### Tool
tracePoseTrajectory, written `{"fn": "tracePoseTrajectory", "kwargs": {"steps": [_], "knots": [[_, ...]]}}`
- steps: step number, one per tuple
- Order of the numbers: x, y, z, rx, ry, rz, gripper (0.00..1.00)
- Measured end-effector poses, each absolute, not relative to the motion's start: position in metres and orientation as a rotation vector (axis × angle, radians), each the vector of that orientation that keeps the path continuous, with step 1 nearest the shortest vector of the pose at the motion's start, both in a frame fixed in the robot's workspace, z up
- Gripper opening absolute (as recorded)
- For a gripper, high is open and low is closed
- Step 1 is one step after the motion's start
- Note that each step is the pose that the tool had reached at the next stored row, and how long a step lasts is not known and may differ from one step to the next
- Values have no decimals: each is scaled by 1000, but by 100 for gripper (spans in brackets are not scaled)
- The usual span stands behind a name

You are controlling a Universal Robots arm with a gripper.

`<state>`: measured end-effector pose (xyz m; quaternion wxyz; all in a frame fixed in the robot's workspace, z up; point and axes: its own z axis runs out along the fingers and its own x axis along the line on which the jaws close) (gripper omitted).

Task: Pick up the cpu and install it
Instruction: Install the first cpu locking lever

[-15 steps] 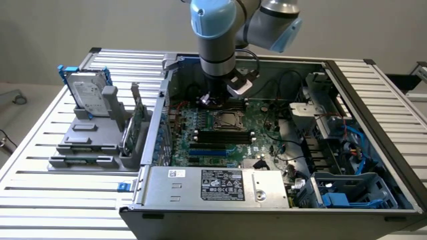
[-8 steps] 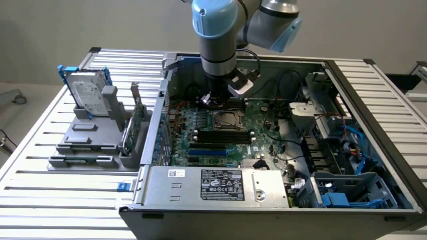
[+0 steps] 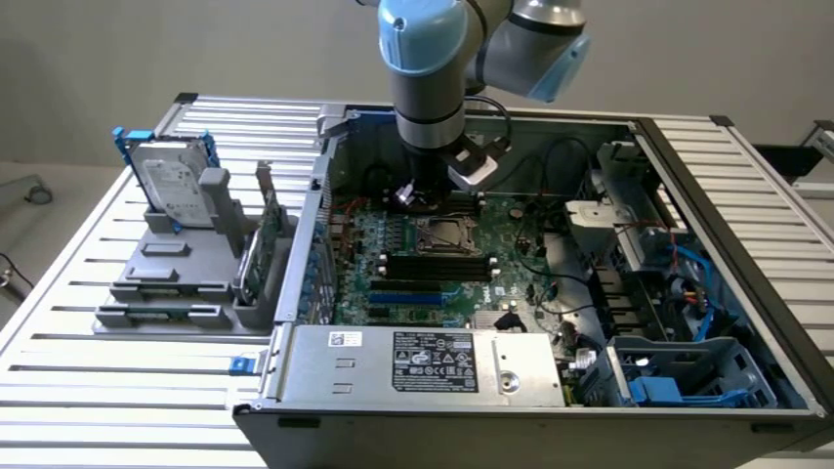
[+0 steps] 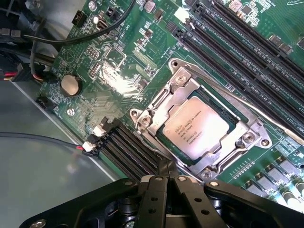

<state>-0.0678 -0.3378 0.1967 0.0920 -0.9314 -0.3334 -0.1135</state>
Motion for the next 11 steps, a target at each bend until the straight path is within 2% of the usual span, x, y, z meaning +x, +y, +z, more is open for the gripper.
{"fn": "tracePoseTrajectory", "kwargs": {"steps": [11], "knots": [[-67,-336,196,-2777,-964,-340,11]]}}
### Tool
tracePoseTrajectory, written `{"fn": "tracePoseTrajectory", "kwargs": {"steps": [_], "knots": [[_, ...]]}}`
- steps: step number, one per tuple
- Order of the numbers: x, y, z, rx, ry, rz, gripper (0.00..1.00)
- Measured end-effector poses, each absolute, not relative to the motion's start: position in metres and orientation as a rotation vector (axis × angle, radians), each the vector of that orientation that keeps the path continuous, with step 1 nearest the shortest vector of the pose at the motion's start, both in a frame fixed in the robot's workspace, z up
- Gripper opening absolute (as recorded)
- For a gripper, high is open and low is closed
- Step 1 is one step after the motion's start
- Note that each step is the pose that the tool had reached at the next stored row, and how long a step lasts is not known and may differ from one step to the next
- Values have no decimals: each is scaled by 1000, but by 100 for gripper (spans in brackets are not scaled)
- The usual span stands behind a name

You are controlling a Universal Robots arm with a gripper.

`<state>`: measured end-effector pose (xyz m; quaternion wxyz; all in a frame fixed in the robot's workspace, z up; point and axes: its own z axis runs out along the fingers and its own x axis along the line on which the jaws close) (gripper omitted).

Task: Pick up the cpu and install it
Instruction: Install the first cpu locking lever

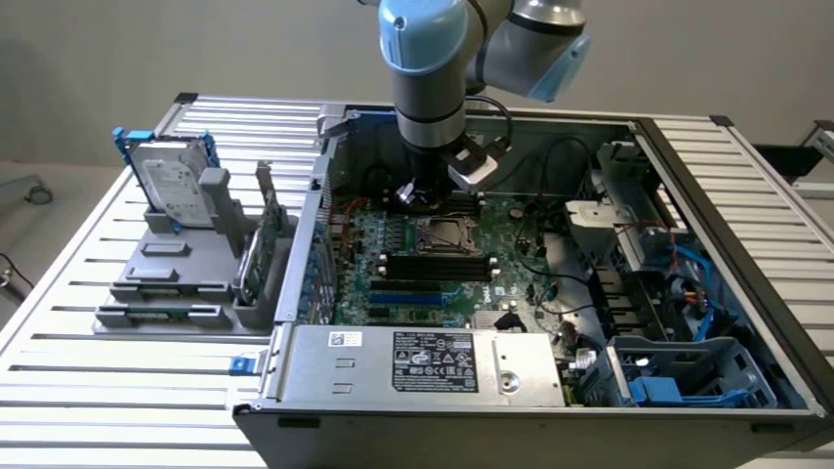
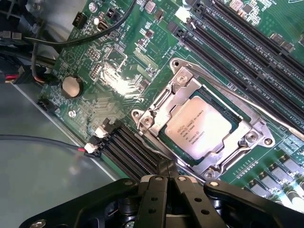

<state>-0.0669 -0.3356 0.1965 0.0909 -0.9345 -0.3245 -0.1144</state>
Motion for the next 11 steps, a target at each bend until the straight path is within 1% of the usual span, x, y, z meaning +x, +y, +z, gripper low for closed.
{"fn": "tracePoseTrajectory", "kwargs": {"steps": [11], "knots": [[-67,-334,196,-2797,-916,-345,11]]}}
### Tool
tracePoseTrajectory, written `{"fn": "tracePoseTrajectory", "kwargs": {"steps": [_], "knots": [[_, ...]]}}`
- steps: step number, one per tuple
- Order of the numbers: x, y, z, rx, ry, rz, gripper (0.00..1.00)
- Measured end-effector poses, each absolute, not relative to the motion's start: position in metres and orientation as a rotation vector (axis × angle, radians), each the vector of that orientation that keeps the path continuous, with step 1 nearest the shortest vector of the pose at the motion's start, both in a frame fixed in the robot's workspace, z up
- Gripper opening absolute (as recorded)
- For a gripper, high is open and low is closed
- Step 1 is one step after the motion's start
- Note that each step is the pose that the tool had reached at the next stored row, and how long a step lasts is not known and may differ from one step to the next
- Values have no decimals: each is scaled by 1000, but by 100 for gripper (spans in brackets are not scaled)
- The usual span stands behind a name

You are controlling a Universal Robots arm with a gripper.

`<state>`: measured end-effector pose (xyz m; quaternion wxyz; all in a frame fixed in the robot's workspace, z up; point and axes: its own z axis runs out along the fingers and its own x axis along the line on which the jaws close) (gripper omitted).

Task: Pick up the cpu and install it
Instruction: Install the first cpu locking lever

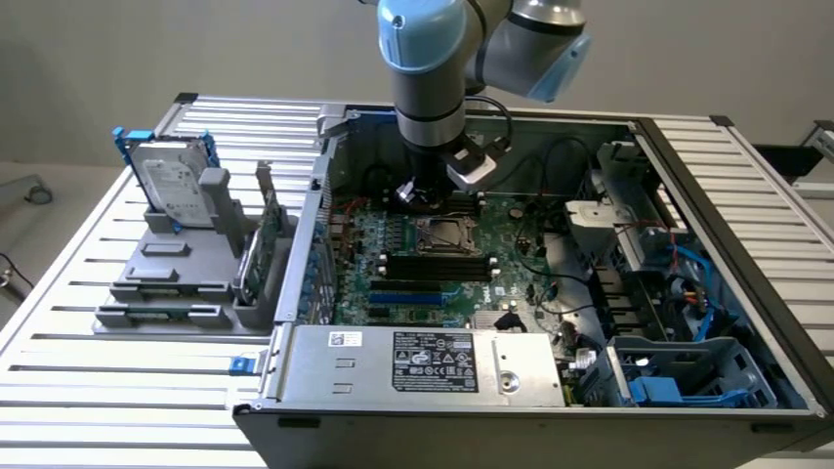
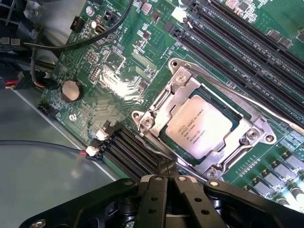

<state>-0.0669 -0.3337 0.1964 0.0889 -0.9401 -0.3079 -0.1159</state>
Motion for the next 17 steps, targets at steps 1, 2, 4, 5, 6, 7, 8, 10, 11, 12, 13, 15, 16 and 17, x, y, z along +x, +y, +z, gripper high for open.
{"fn": "tracePoseTrajectory", "kwargs": {"steps": [1,2,4,5,6,7,8,10,11,12,13,15,16,17], "knots": [[-67,-334,196,-2798,-914,-345,11],[-67,-334,196,-2799,-912,-345,11],[-67,-334,196,-2800,-908,-346,11],[-67,-334,196,-2801,-906,-346,11],[-67,-333,196,-2802,-905,-346,11],[-67,-334,196,-2803,-903,-346,11],[-67,-334,196,-2803,-901,-346,11],[-67,-334,196,-2805,-898,-346,11],[-67,-334,196,-2805,-896,-347,11],[-67,-333,196,-2806,-895,-347,11],[-67,-333,196,-2806,-893,-347,11],[-67,-333,196,-2807,-891,-347,11],[-67,-334,196,-2808,-889,-347,11],[-67,-334,196,-2808,-888,-347,11]]}}
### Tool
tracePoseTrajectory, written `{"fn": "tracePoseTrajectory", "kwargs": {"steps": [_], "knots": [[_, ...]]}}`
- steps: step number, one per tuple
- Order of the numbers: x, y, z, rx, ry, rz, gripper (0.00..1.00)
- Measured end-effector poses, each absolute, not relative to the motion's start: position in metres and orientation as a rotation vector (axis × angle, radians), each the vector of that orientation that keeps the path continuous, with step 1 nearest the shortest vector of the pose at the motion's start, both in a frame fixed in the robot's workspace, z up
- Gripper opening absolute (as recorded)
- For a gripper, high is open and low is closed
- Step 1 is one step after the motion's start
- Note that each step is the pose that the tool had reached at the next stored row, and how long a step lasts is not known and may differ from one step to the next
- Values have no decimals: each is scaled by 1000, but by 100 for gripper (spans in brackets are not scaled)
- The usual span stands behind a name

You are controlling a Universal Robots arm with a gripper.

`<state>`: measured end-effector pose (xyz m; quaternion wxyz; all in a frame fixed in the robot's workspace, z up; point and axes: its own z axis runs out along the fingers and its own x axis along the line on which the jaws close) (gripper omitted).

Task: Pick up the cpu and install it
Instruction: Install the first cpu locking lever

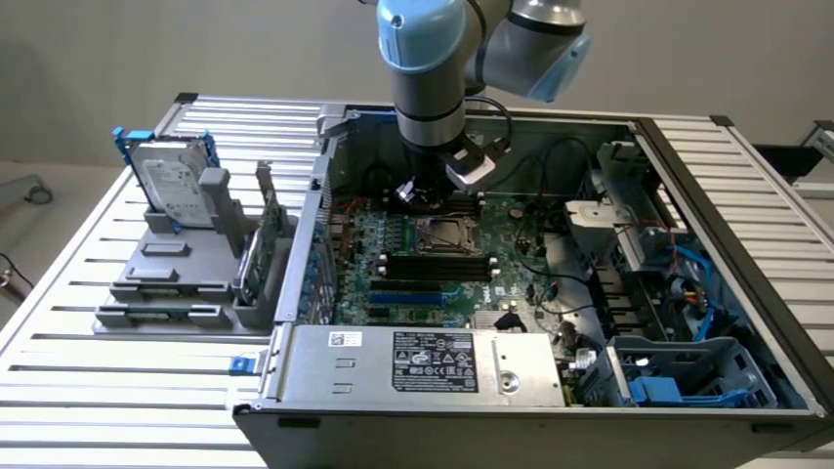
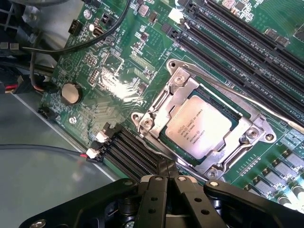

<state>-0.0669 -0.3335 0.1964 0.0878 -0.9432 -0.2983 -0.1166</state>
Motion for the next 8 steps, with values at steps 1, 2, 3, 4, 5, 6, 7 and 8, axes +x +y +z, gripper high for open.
{"fn": "tracePoseTrajectory", "kwargs": {"steps": [1,2,3,4,5,6,7,8], "knots": [[-67,-333,196,-2809,-887,-347,11],[-67,-334,196,-2809,-886,-347,11],[-67,-334,196,-2810,-885,-347,11],[-67,-333,196,-2810,-884,-347,11],[-67,-333,196,-2810,-883,-347,11],[-67,-333,196,-2811,-882,-347,11],[-67,-333,196,-2811,-881,-347,11],[-67,-333,196,-2811,-880,-348,11]]}}
